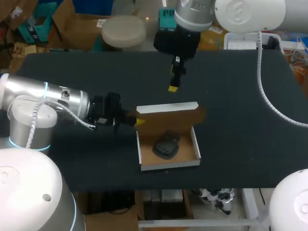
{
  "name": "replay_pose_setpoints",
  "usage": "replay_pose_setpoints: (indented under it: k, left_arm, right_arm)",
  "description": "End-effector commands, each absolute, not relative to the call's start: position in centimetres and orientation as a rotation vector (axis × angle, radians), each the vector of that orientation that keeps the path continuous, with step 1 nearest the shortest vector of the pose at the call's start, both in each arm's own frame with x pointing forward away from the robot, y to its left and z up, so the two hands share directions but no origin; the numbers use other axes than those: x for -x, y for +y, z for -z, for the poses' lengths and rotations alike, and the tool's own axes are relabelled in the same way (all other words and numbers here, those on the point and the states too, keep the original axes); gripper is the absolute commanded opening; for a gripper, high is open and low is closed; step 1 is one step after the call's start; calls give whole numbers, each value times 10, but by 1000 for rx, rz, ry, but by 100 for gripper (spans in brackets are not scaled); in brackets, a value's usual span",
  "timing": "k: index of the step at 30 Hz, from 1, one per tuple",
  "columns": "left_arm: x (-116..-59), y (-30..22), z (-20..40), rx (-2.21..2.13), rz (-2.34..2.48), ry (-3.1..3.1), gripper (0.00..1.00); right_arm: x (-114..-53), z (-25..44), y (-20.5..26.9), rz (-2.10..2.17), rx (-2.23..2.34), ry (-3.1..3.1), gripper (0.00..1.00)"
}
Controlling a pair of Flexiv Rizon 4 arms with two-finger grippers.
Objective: Assemble the packaging by folding the flat box into shape, placing the metal phone stand inside, and closing the box properly
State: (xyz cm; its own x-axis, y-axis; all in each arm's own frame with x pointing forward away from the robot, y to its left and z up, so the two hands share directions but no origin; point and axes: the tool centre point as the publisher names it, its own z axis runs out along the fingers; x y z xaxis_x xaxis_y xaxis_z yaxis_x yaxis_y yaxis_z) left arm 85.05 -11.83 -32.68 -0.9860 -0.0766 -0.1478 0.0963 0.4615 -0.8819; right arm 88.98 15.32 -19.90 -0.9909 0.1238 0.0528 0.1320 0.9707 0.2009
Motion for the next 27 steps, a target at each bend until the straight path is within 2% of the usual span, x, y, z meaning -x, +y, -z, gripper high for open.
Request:
replay_pose_setpoints:
  k: [1, 9, 16, 27]
  left_arm:
    - [-851, -118, 328, -20, 1550, 2541, 0]
    - [-851, -118, 328, -20, 1550, 2541, 0]
    - [-841, -126, 336, -199, 1340, 2453, 0]
    - [-825, -127, 348, -314, 1187, 2287, 0]
  right_arm:
    - [-887, 198, 152, 319, 201, -3083, 100]
    - [-887, 198, 152, 319, 201, -3083, 100]
    - [-890, 202, 123, 189, 610, -2920, 100]
    - [-865, 207, 101, 166, 919, -2749, 100]
